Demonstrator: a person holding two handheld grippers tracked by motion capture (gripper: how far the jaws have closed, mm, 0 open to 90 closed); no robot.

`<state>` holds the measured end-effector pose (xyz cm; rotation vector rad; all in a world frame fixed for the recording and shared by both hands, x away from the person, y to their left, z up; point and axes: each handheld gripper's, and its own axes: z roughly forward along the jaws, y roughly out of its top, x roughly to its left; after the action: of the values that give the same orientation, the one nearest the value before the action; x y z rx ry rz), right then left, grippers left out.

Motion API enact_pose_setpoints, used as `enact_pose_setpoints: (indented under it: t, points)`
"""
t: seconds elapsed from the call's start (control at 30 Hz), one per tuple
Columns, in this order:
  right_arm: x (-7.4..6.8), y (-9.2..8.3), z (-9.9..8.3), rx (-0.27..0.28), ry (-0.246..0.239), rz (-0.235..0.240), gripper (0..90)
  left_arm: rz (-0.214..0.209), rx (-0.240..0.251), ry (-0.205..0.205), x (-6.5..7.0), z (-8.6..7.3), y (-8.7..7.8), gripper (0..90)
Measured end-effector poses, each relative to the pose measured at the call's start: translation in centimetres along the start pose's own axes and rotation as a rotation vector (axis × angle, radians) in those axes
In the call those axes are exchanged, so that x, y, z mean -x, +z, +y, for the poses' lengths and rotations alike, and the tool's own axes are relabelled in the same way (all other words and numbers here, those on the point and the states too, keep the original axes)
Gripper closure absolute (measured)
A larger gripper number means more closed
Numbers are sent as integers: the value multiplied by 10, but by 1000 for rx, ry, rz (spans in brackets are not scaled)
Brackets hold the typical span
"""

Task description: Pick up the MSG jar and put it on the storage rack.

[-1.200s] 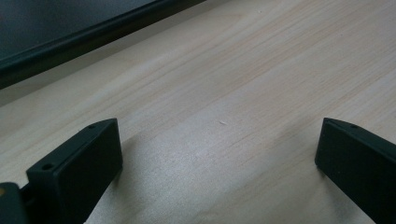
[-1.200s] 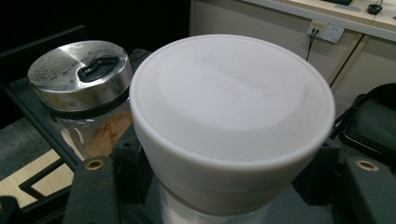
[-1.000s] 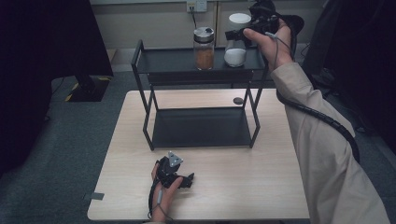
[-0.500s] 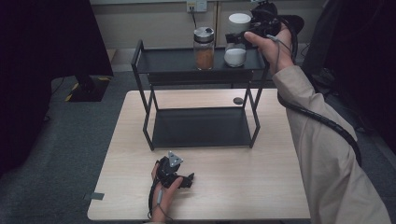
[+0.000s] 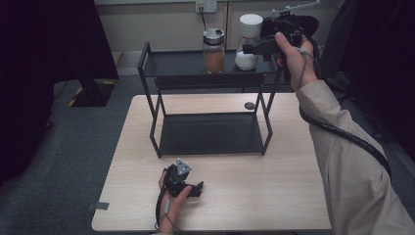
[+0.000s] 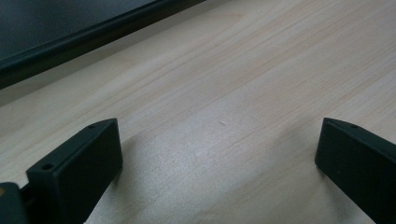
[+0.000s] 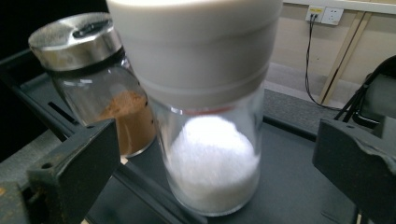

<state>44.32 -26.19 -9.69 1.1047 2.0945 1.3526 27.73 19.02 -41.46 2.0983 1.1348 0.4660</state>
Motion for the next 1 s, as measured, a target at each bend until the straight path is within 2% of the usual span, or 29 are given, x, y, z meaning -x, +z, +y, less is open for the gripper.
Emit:
enact_pose_setpoints:
  t: [0.07, 0.17, 0.23, 0.4, 0.5, 0.63, 1.0]
  points:
    - [0, -2, -4, 3, 3, -10, 0, 0, 0, 0, 0, 0, 0, 0]
    - [1, -4, -9, 7, 8, 1, 0, 0, 0, 0, 0, 0, 0, 0]
    - [-3, -7, -11, 9, -12, -14, 0, 0, 0, 0, 0, 0, 0, 0]
    - [-8, -14, -16, 17, -18, -4, 0, 0, 0, 1, 0, 0, 0, 0]
    - [-10, -16, -22, 19, -5, 9, 0, 0, 0, 0, 0, 0, 0, 0]
    - [-18, -18, -29, 18, -26, 19, 0, 0, 0, 0, 0, 0, 0, 0]
    - [-33, -20, -55, 17, -35, 81, 0, 0, 0, -1, 0, 0, 0, 0]
